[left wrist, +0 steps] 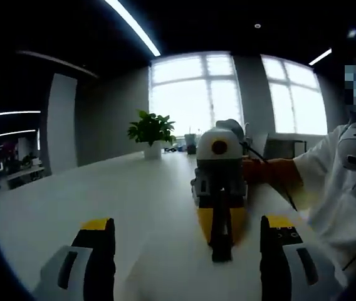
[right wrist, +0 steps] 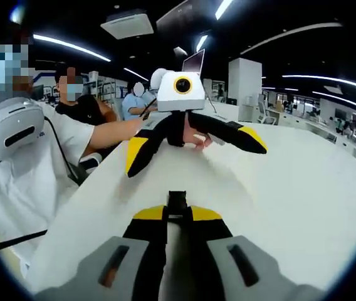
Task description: Snap the two parts of the plastic buckle together until the buckle closes and remains connected.
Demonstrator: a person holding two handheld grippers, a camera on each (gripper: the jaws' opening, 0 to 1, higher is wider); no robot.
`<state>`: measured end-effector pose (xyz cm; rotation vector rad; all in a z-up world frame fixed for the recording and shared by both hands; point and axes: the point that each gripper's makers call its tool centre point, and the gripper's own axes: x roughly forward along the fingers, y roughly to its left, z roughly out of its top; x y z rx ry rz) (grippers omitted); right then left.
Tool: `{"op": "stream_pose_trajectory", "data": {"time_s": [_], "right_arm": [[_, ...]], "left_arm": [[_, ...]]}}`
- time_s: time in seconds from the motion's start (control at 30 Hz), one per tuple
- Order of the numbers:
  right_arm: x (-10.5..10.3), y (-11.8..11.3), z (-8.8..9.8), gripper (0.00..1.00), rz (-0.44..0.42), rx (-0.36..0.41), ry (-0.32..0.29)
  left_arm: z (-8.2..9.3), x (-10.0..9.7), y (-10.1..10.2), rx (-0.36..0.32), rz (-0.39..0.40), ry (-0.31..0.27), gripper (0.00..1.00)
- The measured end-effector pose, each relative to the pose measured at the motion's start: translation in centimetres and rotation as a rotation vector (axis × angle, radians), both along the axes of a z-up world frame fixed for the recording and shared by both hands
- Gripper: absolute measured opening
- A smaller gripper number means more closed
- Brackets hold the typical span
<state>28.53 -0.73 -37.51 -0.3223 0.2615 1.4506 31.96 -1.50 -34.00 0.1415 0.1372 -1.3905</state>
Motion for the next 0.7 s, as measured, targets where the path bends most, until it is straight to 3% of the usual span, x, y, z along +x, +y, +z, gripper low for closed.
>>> {"op": "stream_pose_trajectory", "data": {"time_s": [0.27,0.4,0.7], "right_arm": [[0.7,-0.3,0.0,0.11,-0.045,-0.001,0.01],[2.3,-0.9,0.3,0.11,-0.099,-0.002,0.013],[4.4,-1.8,1.2,0.11,-0.218,0.017,-0.02]], "left_arm": [[0.2,1.1,0.3,0.001,0.045,-0.019,0.99],[0.6,2.5,0.8,-0.013,0.097,-0.029,0.99],[0.8,3.5,1.2,-0.014,0.136,-0.059,0.98]]}}
